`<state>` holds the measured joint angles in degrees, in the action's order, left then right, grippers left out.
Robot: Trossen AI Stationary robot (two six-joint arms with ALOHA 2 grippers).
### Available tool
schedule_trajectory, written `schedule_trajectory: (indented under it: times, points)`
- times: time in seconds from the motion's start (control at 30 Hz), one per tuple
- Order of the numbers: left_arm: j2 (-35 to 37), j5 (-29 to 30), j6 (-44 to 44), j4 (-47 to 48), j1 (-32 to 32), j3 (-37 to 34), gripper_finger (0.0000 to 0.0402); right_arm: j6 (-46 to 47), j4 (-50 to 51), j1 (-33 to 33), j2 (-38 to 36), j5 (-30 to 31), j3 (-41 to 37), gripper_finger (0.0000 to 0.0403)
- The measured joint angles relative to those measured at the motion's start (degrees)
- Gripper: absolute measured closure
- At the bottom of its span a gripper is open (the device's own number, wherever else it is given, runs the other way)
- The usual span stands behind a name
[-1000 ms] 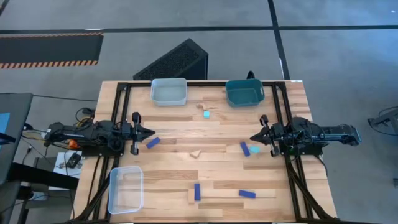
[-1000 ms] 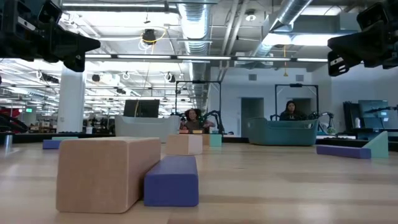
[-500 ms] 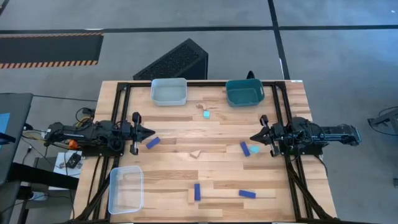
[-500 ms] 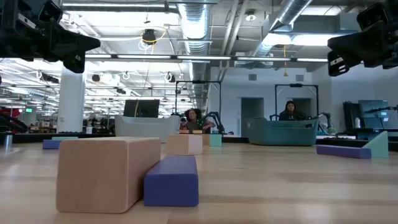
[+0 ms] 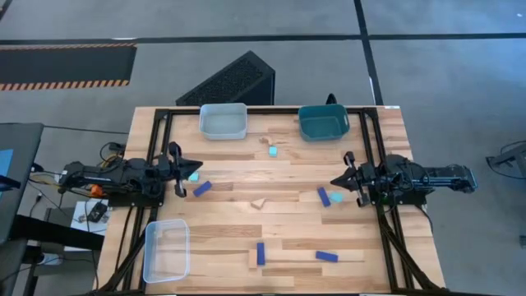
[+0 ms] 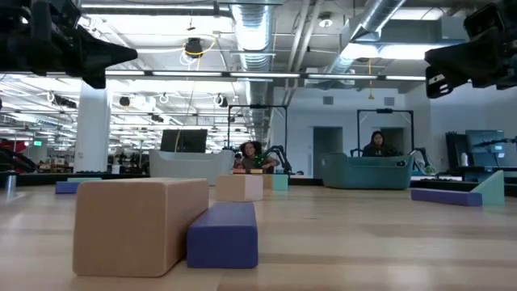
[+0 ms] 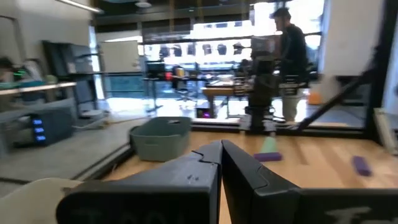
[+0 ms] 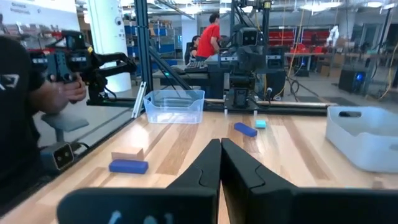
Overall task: Sort & place blocks by color
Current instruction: Put the brown block into the gray bin
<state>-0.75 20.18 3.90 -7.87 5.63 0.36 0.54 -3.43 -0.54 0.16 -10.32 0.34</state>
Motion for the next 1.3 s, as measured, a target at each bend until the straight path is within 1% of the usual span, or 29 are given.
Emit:
schedule_trajectory:
  times: [0.1, 0.2, 0.3, 0.43, 0.47, 0.57, 0.67, 0.8, 0.9, 1.0, 1.13, 1.17, 1.3]
  points:
    - [0.00, 3.47, 0.49, -0.12, 0.00, 0.00, 0.0401, -0.83, -4.65, 0.00, 0.02, 0.33, 0.00, 0.0370]
    - [0.00, 6.95, 0.62, -0.16, 0.00, 0.00, 0.0401, -0.87, -11.77, 0.00, -0.02, 3.05, 0.00, 0.0370]
    - [0.00, 10.11, 0.66, -0.17, 0.00, 0.00, 0.0392, -1.08, -14.67, 0.00, -0.02, 7.50, 0.00, 0.0370]
    - [-0.82, 12.23, 0.62, -0.72, -0.06, 0.00, 0.0367, -5.95, -14.61, 0.00, 0.58, 18.55, 0.00, 0.0370]
    - [-1.28, 12.57, 0.20, -1.10, -0.26, 0.00, 0.0359, -6.48, -14.55, -0.08, 1.54, 20.19, 0.00, 0.0370]
    - [-4.11, 13.07, -0.58, -3.64, -1.60, 0.00, 0.0333, -6.65, -16.38, -0.22, 4.98, 20.93, 0.00, 0.0370]
    - [-8.74, 12.72, -0.52, -7.45, -3.69, 0.00, 0.0311, -5.32, -18.82, -1.32, 8.22, 20.95, 0.00, 0.0370]
    - [-17.31, 10.53, -0.48, -16.48, -7.37, 0.00, 0.0291, -2.10, -20.40, -4.13, 12.43, 20.97, 0.00, 0.0370]
    - [-24.35, 8.64, -1.81, -25.64, -10.18, 0.00, 0.0284, 1.20, -22.04, -7.06, 15.42, 21.57, 0.00, 0.0370]
    - [-31.66, 4.90, -3.67, -34.35, -12.42, 0.00, 0.0282, 4.28, -24.31, -9.74, 18.39, 22.02, 0.00, 0.0370]
    - [-40.51, 1.94, -5.01, -43.87, -13.97, 0.06, 0.0282, 6.30, -27.39, -11.85, 22.34, 22.02, 0.00, 0.0370]
    - [-42.59, 1.61, -5.45, -45.48, -14.14, 0.30, 0.0282, 6.49, -28.35, -12.12, 23.30, 22.02, 0.01, 0.0370]
    - [-50.05, 1.51, -6.60, -46.15, -14.14, 3.14, 0.0283, 6.54, -33.62, -11.57, 27.54, 21.56, 0.00, 0.0370]
